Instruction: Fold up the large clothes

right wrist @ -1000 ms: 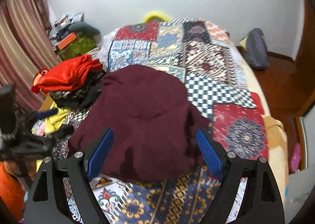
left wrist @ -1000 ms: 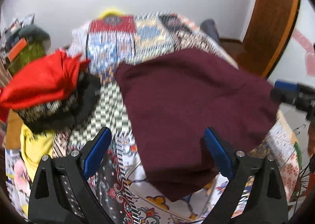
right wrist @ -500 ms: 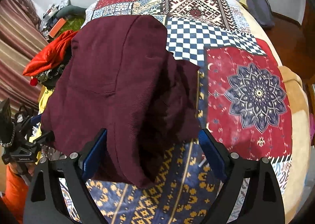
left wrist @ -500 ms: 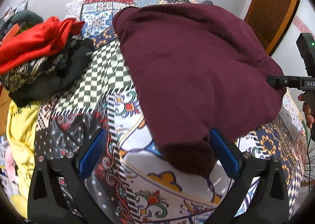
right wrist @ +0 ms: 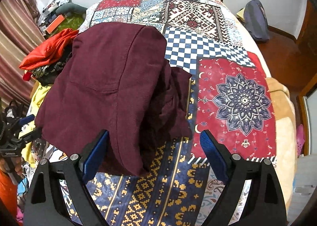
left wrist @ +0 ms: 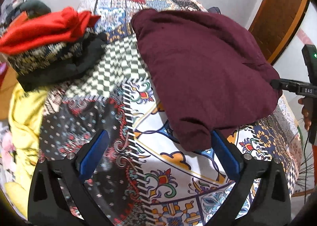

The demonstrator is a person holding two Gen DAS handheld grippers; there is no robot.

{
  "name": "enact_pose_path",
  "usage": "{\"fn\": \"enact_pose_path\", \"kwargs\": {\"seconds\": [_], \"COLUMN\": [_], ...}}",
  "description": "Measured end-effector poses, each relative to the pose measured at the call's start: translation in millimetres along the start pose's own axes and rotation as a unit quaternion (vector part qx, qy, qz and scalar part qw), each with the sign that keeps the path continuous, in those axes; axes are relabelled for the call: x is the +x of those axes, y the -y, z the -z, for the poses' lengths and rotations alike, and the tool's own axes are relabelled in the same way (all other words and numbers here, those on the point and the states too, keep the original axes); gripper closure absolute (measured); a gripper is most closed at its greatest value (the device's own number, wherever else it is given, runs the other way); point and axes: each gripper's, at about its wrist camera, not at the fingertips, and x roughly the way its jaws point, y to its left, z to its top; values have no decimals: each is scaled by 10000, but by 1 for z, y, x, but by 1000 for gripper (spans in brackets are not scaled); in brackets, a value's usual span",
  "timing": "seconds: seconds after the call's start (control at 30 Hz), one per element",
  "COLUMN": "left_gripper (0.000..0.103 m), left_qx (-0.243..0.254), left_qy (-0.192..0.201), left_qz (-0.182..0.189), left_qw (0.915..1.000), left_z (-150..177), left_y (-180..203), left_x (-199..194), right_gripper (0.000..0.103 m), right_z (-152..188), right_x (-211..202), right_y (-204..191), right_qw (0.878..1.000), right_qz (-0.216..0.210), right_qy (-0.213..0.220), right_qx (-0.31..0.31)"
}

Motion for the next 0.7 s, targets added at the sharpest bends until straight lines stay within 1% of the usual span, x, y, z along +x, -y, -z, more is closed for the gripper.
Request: {"fn": "enact_pose_path", "kwargs": {"seconds": [0.07,0.17,0.23,0.3,0.4,0.5,0.57,0.63,0.67,0.7], "left_gripper": [0,0,0,0,0,0,0,0,0,0], "left_qx": [85,71,-2,-89,-302,-620,-828,-971,-1088,-1205], "left_qy": [172,389,521,530,377,63,-201,-400,-495,-562], "left_qz": [-112,-216,-196,-137,166,627,944,1166,1315,1436], "left_qw": [9998,9990,9985,9985,9987,9961,9919,9876,9841,9807], "left_z": [-6,-21,-33,-45,-62,-72,-76,-77,-77,-77], "left_y": [1,-3,-7,-11,-17,-22,-24,-24,-26,-27], "left_x": [-13,-26,-29,-25,-9,15,35,50,59,66], "right_gripper": [14,14,13,12,12,12,12,12,12,11], "right_z": [-4,-10,-15,-21,-30,-36,-41,-44,-44,-44], "right_x": [-4,-10,-13,-15,-9,4,18,34,42,50], "right_y": [-5,-13,-17,-22,-23,-19,-9,3,11,19], "right_qw": [9999,9990,9985,9979,9977,9987,9994,9993,9984,9960], "right_qz": [122,262,250,247,187,-7,-195,-353,-519,-776], "right_qy": [24,133,224,351,404,293,117,-102,-222,-359], "right_qx": [-118,-351,-434,-490,-514,-422,-250,-35,91,271]}}
